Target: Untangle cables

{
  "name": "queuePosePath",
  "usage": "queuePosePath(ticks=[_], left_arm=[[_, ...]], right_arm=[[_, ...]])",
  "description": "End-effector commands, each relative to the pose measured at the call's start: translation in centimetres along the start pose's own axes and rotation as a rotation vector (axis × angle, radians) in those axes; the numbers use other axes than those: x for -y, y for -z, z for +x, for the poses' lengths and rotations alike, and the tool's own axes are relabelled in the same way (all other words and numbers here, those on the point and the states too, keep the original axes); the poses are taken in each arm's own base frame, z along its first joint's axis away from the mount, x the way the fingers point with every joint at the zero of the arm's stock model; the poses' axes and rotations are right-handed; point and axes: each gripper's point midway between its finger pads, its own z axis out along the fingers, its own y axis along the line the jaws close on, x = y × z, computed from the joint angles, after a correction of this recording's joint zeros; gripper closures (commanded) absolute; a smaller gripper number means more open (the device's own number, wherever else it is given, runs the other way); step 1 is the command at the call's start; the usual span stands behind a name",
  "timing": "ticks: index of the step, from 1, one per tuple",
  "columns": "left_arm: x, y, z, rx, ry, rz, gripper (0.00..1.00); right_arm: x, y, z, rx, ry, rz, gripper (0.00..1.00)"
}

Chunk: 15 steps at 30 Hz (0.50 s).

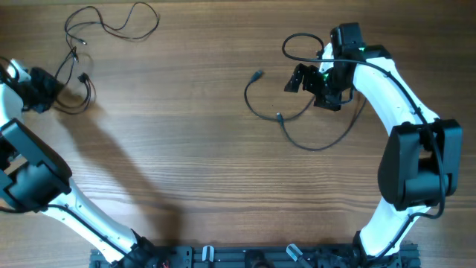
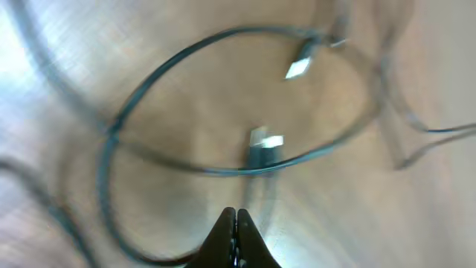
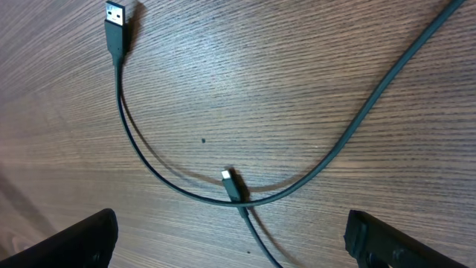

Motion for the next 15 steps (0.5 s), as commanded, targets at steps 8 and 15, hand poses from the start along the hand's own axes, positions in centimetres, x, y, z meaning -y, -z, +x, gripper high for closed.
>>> queuePosePath(ticks=[8, 15], left_arm=[[5.0, -0.7, -2.0, 0.203, -0.195, -0.159, 0.14], [4.4, -4.0, -0.9, 0.18, -0.467, -0.286, 0.0]], right_arm=[[-1.5, -0.8, 0.5, -0.009, 0.056, -0.022, 0.0], [-2.0, -1.1, 0.9, -0.02, 0.07, -0.021, 0.0]])
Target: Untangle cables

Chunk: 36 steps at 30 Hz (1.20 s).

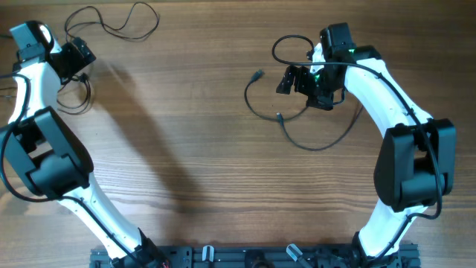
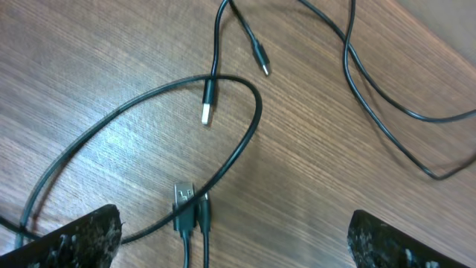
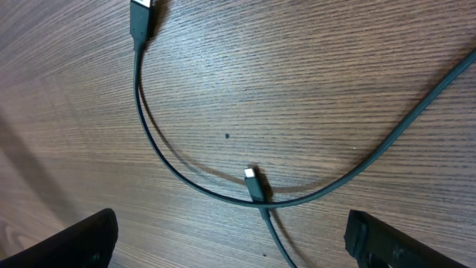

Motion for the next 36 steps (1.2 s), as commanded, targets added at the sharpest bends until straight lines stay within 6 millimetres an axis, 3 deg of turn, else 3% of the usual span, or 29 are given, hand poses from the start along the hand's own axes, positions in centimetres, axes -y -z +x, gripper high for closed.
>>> queuePosePath(ticks=[1, 5, 8, 11, 13, 17, 23, 28, 29, 30, 31, 32, 33, 36], left_arm=[[-2.0, -1.9, 0.5, 0.003, -0.079, -0.078, 0.02], [-3.3, -3.4, 1.8, -0.031, -0.064, -0.092, 0.15], [-3.5, -3.8, 2.1, -0.04, -0.061, -0.095, 0.41], [-4.1, -3.5, 1.8, -0.027, -0.04, -0.135, 0.85], [-5.0, -2.8, 1.1, 0.0, 0.005, -0.19, 0.93], [-4.6, -0.1, -1.0, 0.057, 0.024, -0.207, 0.96], [-4.5, 2.0, -0.2, 0.022, 0.191, -0.219, 0.96], [-7.5, 2.7, 0.6, 0.015, 0.323, -0.33, 0.96], [-8.2, 2.9, 1.0, 0.002, 0.346, -0.342, 0.96], [-9.2, 3.1, 1.4, -0.016, 0.359, -0.358, 0.86], [-9.9, 3.3, 1.7, -0.028, 0.37, -0.369, 0.46], [-10.7, 3.5, 2.0, -0.038, 0.382, -0.381, 0.15], [-11.1, 3.7, 2.1, -0.046, 0.391, -0.383, 0.04], [-10.8, 3.5, 2.4, -0.076, 0.42, -0.31, 0.0]], right_arm=[[-0.1, -0.3, 0.3, -0.018, 0.017, -0.01, 0.0], [-0.1, -0.3, 0.5, -0.025, 0.013, -0.007, 0.0], [-0.1, -0.3, 0.5, -0.027, 0.012, -0.006, 0.0], [0.0, -0.3, 0.6, -0.028, 0.012, -0.006, 0.0], [0.0, -0.3, 0.7, -0.031, 0.01, -0.004, 0.0], [0.0, -0.3, 0.7, -0.032, 0.01, -0.004, 0.0], [0.0, -0.3, 0.7, -0.032, 0.013, -0.004, 0.0], [0.0, -0.3, 0.7, -0.034, 0.013, -0.003, 0.0], [0.0, -0.3, 0.7, -0.034, 0.012, -0.003, 0.0], [0.0, -0.3, 0.7, -0.033, 0.013, -0.003, 0.0], [0.0, -0.3, 0.7, -0.031, 0.014, -0.004, 0.0], [0.0, -0.3, 0.6, -0.027, 0.016, -0.006, 0.0], [-0.1, -0.3, 0.5, -0.023, 0.017, -0.007, 0.0], [-0.1, -0.3, 0.4, -0.019, 0.019, -0.009, 0.0]])
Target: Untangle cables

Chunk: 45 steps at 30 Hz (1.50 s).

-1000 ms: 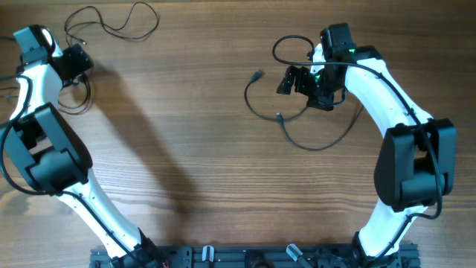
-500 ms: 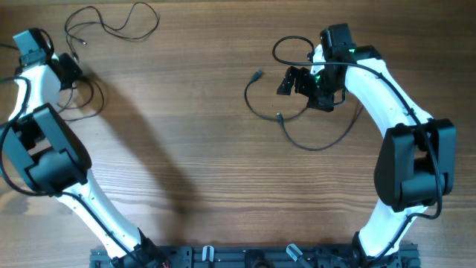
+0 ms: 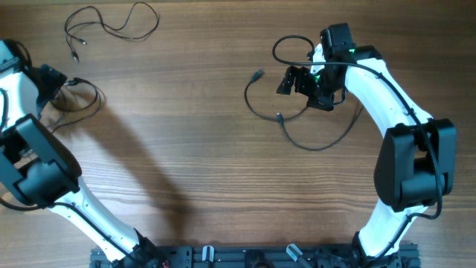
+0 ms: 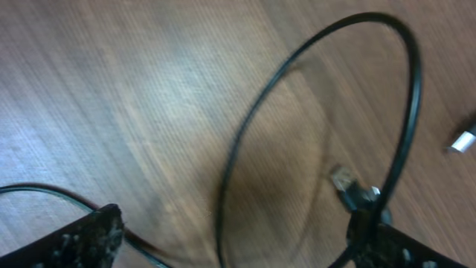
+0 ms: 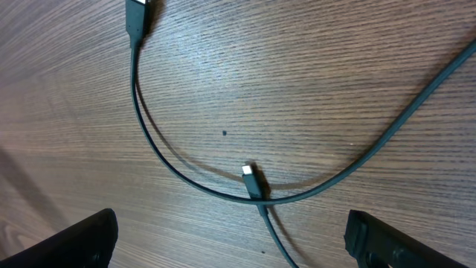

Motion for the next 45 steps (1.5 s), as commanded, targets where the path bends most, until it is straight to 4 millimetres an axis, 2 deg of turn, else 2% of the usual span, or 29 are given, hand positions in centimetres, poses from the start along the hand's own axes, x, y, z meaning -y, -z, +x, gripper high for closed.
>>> queuePosePath(ticks=[1, 4, 6, 9, 11, 12, 13, 15, 19, 23, 25, 28, 30, 31, 33, 36, 37, 39, 45], left_arm=[[1.0, 1.4, -0.3, -0.024, 0.036, 0.103, 0.0], [2.2, 3.3, -1.3, -0.013, 0.048, 0.2, 0.0], [2.4, 5.9, -2.9, 0.048, 0.052, 0.229, 0.0], [2.8, 11.4, -5.1, 0.15, 0.054, 0.282, 0.0], [2.6, 12.9, -3.8, 0.104, 0.049, 0.289, 0.0], [2.4, 13.0, -2.2, 0.036, 0.046, 0.293, 0.0], [1.6, 12.8, 0.0, -0.058, 0.055, 0.258, 0.0], [-0.8, 11.7, 3.2, -0.189, 0.215, 0.127, 0.0], [-3.4, 9.7, 7.0, -0.297, 0.469, -0.008, 0.0], [-5.4, 6.7, 7.4, -0.206, 0.597, -0.09, 0.0], [-5.7, 5.9, 7.4, -0.187, 0.618, -0.087, 0.0], [-8.1, 4.7, 7.1, -0.104, 0.709, -0.171, 0.0], [-8.8, 3.7, 6.5, -0.064, 0.73, -0.147, 0.0], [-9.2, 3.3, 5.9, -0.038, 0.742, -0.134, 0.03], [-9.5, 3.1, 4.6, -0.003, 0.739, -0.107, 0.34], [-8.8, 3.1, 2.5, 0.06, 0.656, -0.047, 0.55], [-8.6, 3.1, 1.9, 0.082, 0.631, -0.03, 0.74], [-8.0, 3.2, 0.5, 0.127, 0.579, 0.004, 0.93], [-6.1, 3.6, -1.7, 0.218, 0.414, 0.069, 0.96]], right_arm=[[-0.2, -0.3, 0.2, -0.012, 0.023, -0.013, 0.0], [-0.2, -0.3, 0.2, -0.011, 0.023, -0.013, 0.0], [-0.2, -0.3, 0.1, -0.011, 0.023, -0.013, 0.0], [-0.2, -0.3, 0.1, -0.011, 0.023, -0.013, 0.0], [-0.3, -0.3, 0.1, -0.008, 0.024, -0.014, 0.0], [-0.3, -0.3, 0.0, -0.007, 0.024, -0.015, 0.0], [-0.3, -0.3, 0.0, -0.006, 0.025, -0.015, 0.0], [-0.3, -0.3, 0.0, -0.007, 0.025, -0.015, 0.0], [-0.3, -0.3, 0.0, -0.006, 0.026, -0.016, 0.0], [-0.5, -0.4, 0.1, -0.009, 0.031, -0.016, 0.0], [-0.6, -0.5, 0.2, -0.009, 0.034, -0.016, 0.0], [-0.6, -0.5, 0.2, -0.01, 0.035, -0.016, 0.0], [-0.6, -0.5, 0.2, -0.01, 0.036, -0.016, 0.0], [-0.7, -0.5, 0.2, -0.007, 0.037, -0.017, 0.0], [-0.7, -0.5, 0.0, -0.002, 0.039, -0.02, 0.0], [-0.8, -0.5, -0.1, 0.005, 0.041, -0.022, 0.0], [-0.8, -0.5, -0.2, 0.006, 0.042, -0.023, 0.0], [-0.8, -0.5, -0.2, 0.006, 0.042, -0.023, 0.0], [-0.8, -0.5, -0.2, 0.006, 0.04, -0.023, 0.0]])
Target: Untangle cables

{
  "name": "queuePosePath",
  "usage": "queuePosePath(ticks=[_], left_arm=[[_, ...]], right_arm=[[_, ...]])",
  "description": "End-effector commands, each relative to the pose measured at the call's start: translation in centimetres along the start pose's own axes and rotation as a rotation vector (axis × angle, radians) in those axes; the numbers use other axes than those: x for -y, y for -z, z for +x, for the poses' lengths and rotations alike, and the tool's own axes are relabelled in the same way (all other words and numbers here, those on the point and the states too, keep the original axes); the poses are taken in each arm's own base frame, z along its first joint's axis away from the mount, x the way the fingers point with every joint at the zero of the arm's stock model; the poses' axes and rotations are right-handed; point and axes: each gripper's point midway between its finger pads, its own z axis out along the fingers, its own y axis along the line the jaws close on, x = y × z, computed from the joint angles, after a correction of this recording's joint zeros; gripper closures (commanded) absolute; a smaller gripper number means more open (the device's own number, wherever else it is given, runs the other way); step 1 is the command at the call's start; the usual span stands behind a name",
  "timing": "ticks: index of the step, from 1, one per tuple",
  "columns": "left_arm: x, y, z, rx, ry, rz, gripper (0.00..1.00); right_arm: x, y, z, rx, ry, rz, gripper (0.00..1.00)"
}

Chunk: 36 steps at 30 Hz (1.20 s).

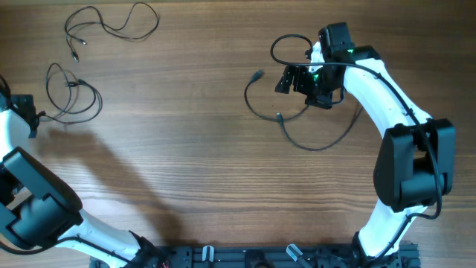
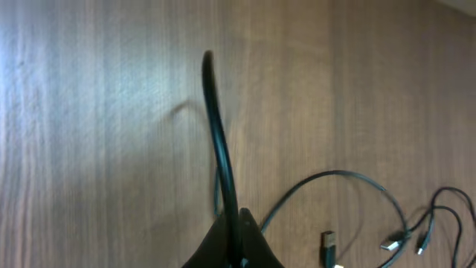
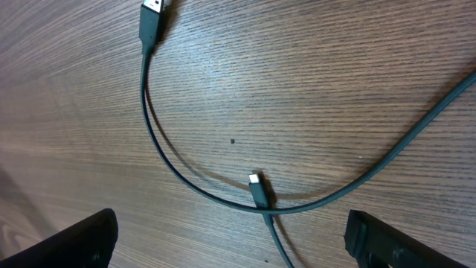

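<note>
At the table's far left edge my left gripper is shut on a black cable that rises from its jaws in the left wrist view. That cable runs into a loop to its right, with plugs lying on the wood. A thin cable lies apart at the top left. My right gripper hangs open over two dark cables. In the right wrist view a small plug crosses a cable that ends in a USB plug.
The wooden table carries nothing else between the two cable groups. A further cable loop curls behind my right wrist. The arm bases stand along the front edge.
My left gripper was open over the loop near the left side; now it is shut on the loop's cable, further left and nearer the front. The right gripper has barely shifted.
First my left gripper was shut low beside the loop, with the thin cable's ends hanging into it. Then it stood open higher up by those ends. Later the thin cable lay apart at the top. Now the gripper holds the loop's cable at the edge.
</note>
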Motion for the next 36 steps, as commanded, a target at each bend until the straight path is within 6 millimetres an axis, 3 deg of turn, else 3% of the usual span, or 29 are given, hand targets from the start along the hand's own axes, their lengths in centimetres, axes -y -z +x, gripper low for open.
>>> queuePosePath(ticks=[1, 5, 6, 10, 11, 13, 15, 17, 19, 22, 23, 24, 25, 27, 30, 33, 36], left_arm=[[1.4, -0.3, 0.5, 0.023, -0.175, 0.03, 0.96], [2.5, -2.1, 2.9, 0.009, -0.264, 0.045, 0.93], [2.2, -3.1, 3.5, 0.006, -0.291, 0.03, 0.88], [0.1, -5.6, 4.4, 0.007, -0.354, -0.053, 0.88], [-0.1, -5.8, 4.5, 0.004, -0.39, -0.055, 0.85], [0.0, -5.9, 4.7, -0.002, -0.485, -0.056, 0.63], [0.8, -5.5, 4.1, 0.023, -0.512, -0.033, 0.56], [3.4, -3.3, 3.0, 0.049, -0.502, 0.051, 0.55], [8.5, 1.3, 2.1, 0.085, -0.498, 0.237, 0.5], [14.4, 8.0, 2.8, 0.124, -0.528, 0.475, 0.21], [15.5, 9.5, 3.5, 0.128, -0.541, 0.516, 0.1], [16.0, 10.3, 4.1, 0.125, -0.552, 0.534, 0.07], [16.4, 10.8, 5.6, 0.1, -0.573, 0.54, 0.0], [15.8, 10.7, 8.1, 0.031, -0.609, 0.512, 0.0], [14.8, 11.4, 13.9, -0.144, -0.683, 0.507, 0.0], [14.8, 14.6, 20.7, -0.424, -0.743, 0.655, 0.0], [15.4, 19.9, 26.9, -0.692, -0.79, 0.87, 0.0]], right_arm=[[-0.3, -0.4, 0.2, -0.014, 0.01, -0.013, 0.01], [-0.3, -0.4, 0.4, -0.018, 0.008, -0.011, 0.0], [-0.2, -0.4, 0.5, -0.025, 0.005, -0.009, 0.0], [-0.1, -0.4, 0.8, -0.036, 0.001, -0.004, 0.0], [-0.1, -0.4, 0.8, -0.035, 0.0, -0.004, 0.0], [-0.1, -0.4, 0.7, -0.033, 0.001, -0.005, 0.0], [-0.1, -0.4, 0.8, -0.035, -0.001, -0.005, 0.0], [-0.3, -0.3, 1.0, -0.047, -0.003, -0.017, 0.0], [-0.3, -0.3, 1.1, -0.05, -0.004, -0.018, 0.0], [-0.2, -0.3, 1.2, -0.055, -0.006, -0.016, 0.0], [-0.2, -0.3, 1.3, -0.06, -0.009, -0.014, 0.0], [-0.2, -0.3, 1.5, -0.064, -0.009, -0.013, 0.0], [-0.1, -0.3, 1.6, -0.069, -0.011, -0.01, 0.0], [0.0, -0.3, 1.9, -0.081, -0.017, -0.006, 0.0], [0.1, -0.2, 2.3, -0.097, -0.028, 0.001, 0.0], [0.0, 0.6, 2.1, -0.08, -0.027, -0.002, 0.0], [1.2, 3.4, 1.5, -0.017, -0.043, 0.044, 0.0]])
